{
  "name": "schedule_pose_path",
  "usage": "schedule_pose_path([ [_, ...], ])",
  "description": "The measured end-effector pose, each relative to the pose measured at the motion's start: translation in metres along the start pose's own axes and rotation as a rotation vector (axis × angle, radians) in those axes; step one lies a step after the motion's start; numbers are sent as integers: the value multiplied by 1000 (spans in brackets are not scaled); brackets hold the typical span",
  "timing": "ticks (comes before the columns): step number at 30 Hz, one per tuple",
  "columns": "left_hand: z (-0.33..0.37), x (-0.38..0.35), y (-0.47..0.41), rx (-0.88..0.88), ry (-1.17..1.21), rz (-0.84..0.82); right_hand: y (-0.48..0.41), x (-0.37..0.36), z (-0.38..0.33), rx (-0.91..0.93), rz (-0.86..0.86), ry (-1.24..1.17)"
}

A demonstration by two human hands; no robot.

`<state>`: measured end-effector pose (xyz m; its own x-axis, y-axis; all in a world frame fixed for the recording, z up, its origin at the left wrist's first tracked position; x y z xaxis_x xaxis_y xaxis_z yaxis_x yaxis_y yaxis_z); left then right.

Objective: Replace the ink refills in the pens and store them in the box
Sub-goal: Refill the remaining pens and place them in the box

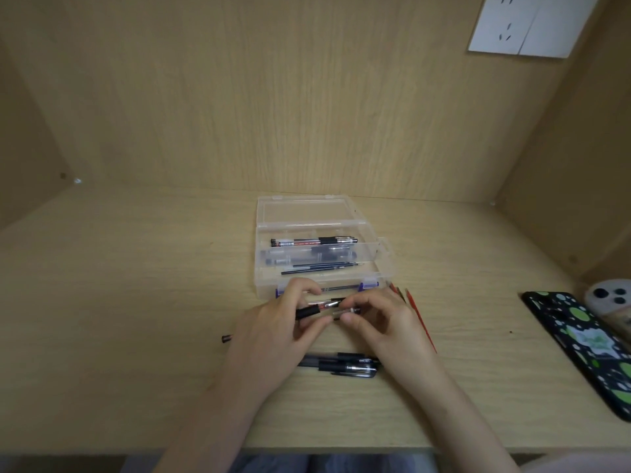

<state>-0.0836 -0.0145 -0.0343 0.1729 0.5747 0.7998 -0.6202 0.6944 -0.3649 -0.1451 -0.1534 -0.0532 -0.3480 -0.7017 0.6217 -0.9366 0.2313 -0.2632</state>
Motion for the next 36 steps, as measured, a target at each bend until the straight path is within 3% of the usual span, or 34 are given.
schedule_pose_path([
  [5, -1, -1, -1, -6, 47, -2, 0, -5, -6, 78, -33, 167],
  [11, 1, -3, -1, -52, 42, -1, 0, 0, -15, 98, -10, -37],
  [32, 11, 2, 1, -169, 213, 26, 3, 9, -21, 214, 67, -114],
  [36, 12, 6, 1, -184, 197, 61, 3, 7, -20, 155, 26, -153],
])
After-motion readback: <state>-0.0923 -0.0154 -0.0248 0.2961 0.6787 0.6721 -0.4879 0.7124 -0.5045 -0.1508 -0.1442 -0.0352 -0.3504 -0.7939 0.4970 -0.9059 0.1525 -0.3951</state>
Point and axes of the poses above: each hand's wrist, its own y-axis away from the middle knuckle, its own x-axis out of the back of the hand, z = x × y, the point moved 9 cm from there along -y, towards the middle knuckle, and after that the axes turned 8 degrees about -z, right-handed, at the moved point
